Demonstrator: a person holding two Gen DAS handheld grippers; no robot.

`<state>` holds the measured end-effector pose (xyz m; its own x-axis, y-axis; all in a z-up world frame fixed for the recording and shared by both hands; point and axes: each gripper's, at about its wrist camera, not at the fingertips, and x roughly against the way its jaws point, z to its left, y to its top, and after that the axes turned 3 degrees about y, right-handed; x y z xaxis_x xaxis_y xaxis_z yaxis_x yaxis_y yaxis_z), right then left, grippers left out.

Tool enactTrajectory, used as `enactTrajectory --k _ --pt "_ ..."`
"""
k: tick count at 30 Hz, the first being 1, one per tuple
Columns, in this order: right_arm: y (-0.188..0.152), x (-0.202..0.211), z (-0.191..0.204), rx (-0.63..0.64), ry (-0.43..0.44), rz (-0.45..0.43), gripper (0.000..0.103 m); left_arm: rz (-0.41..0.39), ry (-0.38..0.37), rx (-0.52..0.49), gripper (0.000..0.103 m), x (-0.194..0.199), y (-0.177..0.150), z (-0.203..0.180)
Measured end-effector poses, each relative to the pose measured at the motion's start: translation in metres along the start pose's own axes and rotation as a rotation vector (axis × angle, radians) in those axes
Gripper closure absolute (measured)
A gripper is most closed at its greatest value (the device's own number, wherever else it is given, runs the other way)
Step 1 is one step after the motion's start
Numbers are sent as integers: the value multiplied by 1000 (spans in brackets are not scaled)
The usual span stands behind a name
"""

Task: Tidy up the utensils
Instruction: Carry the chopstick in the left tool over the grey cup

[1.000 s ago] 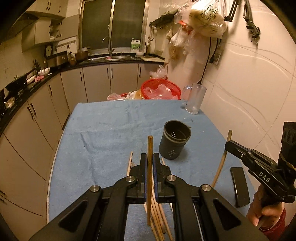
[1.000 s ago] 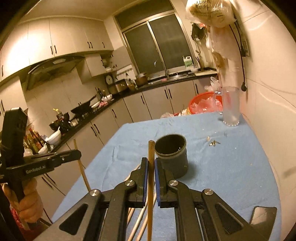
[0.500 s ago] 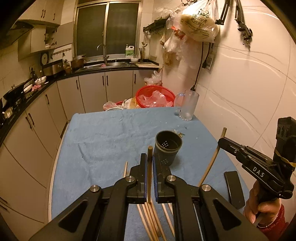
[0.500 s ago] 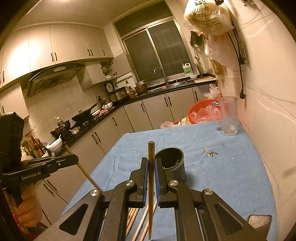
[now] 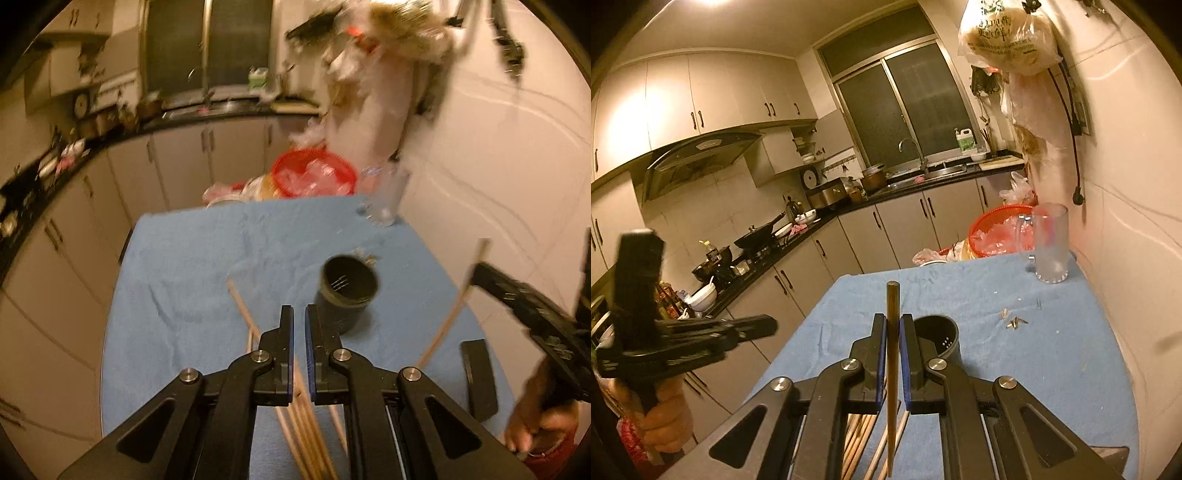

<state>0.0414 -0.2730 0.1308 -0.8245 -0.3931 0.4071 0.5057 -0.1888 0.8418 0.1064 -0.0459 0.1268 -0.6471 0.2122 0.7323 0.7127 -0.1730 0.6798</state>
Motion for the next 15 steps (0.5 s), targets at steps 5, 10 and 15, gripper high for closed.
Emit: enactTrajectory --k 5,10,15 --pt "-2 -6 -3 0 4 18 95 159 29 98 93 -64 3 37" --pt "1 -12 -8 -2 9 31 95 318 100 199 65 -153 11 70" --pt "5 -21 -15 -7 5 48 95 418 97 235 63 -218 17 73"
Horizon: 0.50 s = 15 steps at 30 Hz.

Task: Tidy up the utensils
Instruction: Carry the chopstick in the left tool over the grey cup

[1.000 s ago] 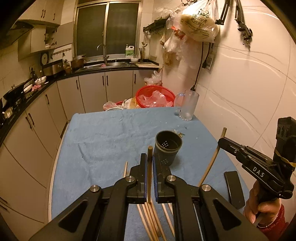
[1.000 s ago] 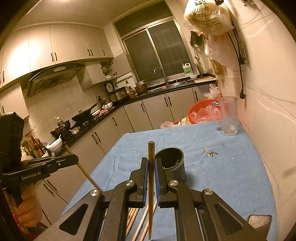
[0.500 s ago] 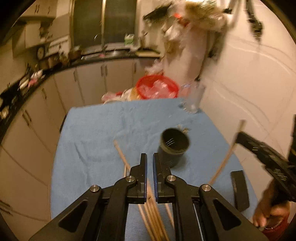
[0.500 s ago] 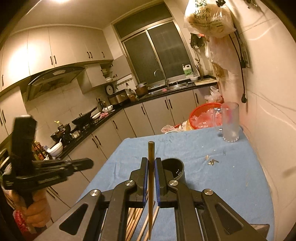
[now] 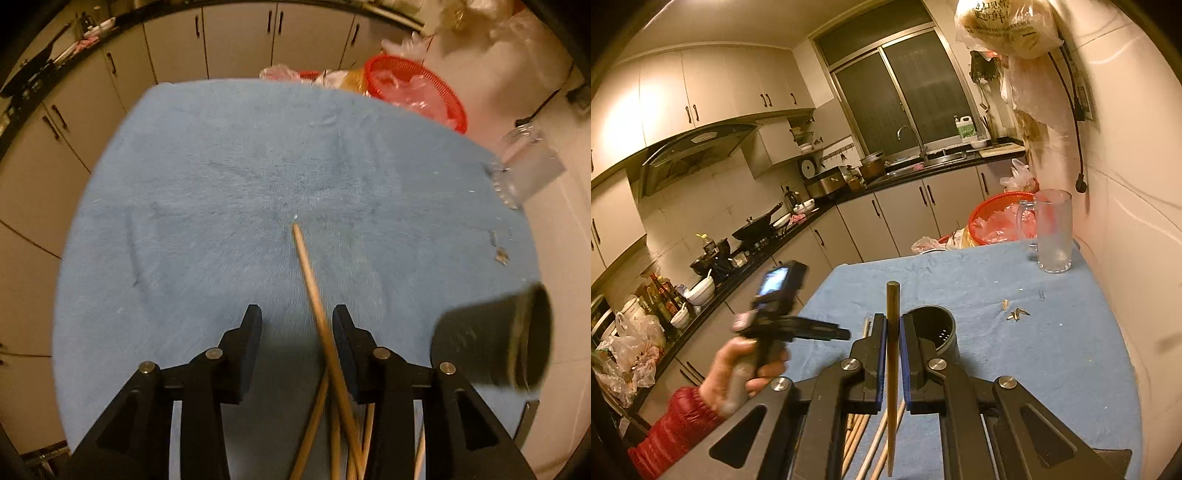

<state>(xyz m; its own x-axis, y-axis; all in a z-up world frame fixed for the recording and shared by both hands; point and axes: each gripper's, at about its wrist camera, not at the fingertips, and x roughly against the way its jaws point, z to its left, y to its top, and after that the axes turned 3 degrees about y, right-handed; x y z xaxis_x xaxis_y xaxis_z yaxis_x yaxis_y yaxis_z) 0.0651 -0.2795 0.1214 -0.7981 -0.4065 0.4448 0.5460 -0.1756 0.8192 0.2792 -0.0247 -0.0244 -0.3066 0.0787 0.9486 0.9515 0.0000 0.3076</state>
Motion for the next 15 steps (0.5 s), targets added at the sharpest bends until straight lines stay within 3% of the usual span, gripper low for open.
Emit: enactTrajectory --k 3,4,5,6,10,15 --pt "3 -4 -4 1 -3 8 95 35 37 -1 66 -23 13 -13" --pt "3 -5 -6 0 -1 10 95 50 53 4 83 -30 15 -16" --pt "3 -6 -7 0 0 14 95 66 65 9 88 -33 17 -18" --pt "3 -7 -7 0 -1 15 95 32 110 6 94 -30 17 -21" --pt "4 -10 -12 -6 3 22 95 8 104 13 97 -23 5 -21" --pt "5 -5 -11 -11 13 7 96 -116 20 11 97 31 -24 -15"
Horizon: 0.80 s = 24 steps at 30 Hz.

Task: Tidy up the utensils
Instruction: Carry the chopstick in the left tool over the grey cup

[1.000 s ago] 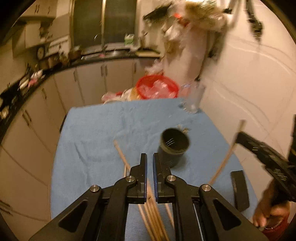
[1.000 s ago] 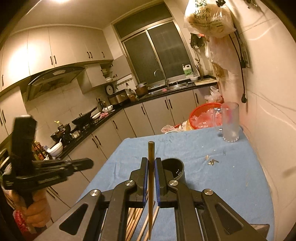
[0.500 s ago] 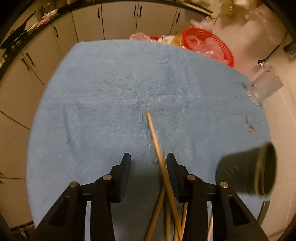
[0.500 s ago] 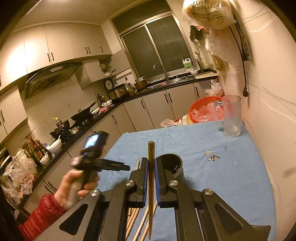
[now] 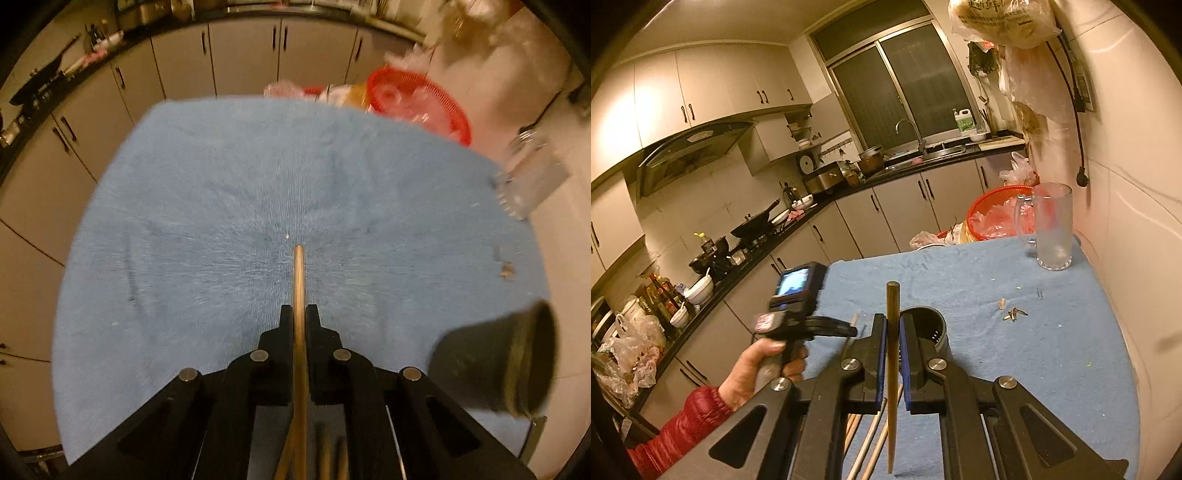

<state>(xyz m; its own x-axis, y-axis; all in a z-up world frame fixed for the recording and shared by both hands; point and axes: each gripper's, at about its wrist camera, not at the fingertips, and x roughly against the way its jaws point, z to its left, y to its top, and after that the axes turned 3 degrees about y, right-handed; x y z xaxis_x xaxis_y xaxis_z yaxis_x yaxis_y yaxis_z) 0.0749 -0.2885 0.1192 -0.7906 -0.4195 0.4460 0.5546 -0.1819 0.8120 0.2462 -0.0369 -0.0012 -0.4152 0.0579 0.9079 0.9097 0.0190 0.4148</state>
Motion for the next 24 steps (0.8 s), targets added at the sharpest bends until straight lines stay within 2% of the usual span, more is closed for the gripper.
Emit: enactTrajectory --k 7,10,15,24 --pt "5 23 16 13 9 -58 95 -173 -70 -28 97 100 -28 7" --pt "8 30 22 19 6 -75 95 -223 -97 -40 97 133 -31 7" --pt "17 38 31 36 2 -100 95 -282 -151 -58 97 169 -25 7" --pt "47 41 34 44 -30 -163 95 -370 -184 -96 97 210 -8 -13"
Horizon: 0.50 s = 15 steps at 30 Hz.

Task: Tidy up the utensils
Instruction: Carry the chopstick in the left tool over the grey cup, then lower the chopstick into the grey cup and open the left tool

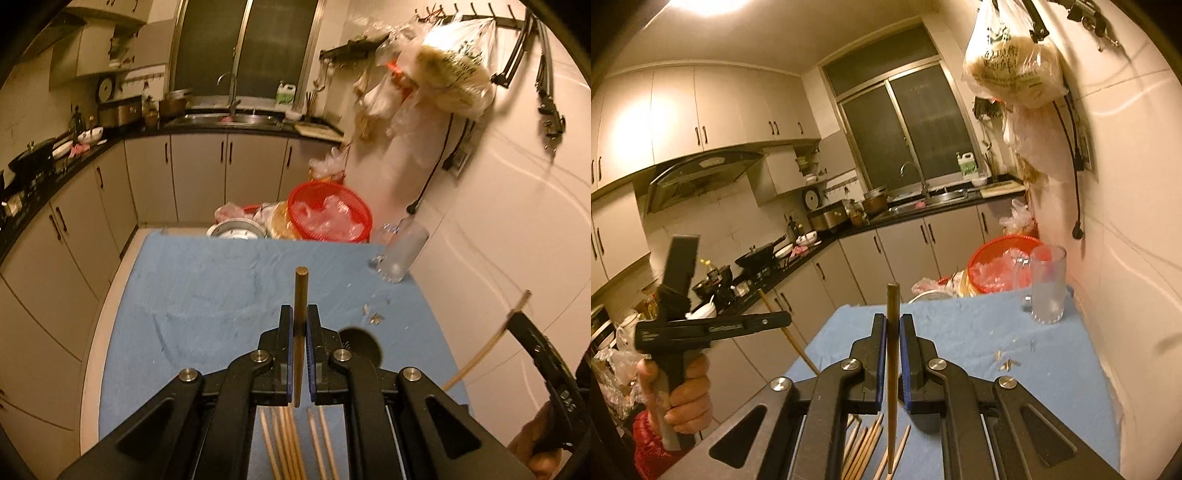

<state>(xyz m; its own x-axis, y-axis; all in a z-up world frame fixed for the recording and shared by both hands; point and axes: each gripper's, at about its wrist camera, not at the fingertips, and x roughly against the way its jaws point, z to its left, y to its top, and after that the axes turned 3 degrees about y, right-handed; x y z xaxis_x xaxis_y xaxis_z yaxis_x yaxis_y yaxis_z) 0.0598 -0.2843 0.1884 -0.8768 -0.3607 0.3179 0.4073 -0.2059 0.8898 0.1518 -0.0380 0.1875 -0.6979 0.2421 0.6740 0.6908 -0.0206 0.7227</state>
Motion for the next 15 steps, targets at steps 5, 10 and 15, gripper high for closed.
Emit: enactTrajectory --k 5,10,15 --pt "25 -5 -4 -8 -20 -52 95 -45 -31 -27 97 13 21 -19" --pt "43 -13 -12 -35 -47 -115 95 -76 -67 -31 97 14 32 -35" --pt "43 -39 -29 -81 -82 -104 95 -63 -89 -22 97 -7 31 -45"
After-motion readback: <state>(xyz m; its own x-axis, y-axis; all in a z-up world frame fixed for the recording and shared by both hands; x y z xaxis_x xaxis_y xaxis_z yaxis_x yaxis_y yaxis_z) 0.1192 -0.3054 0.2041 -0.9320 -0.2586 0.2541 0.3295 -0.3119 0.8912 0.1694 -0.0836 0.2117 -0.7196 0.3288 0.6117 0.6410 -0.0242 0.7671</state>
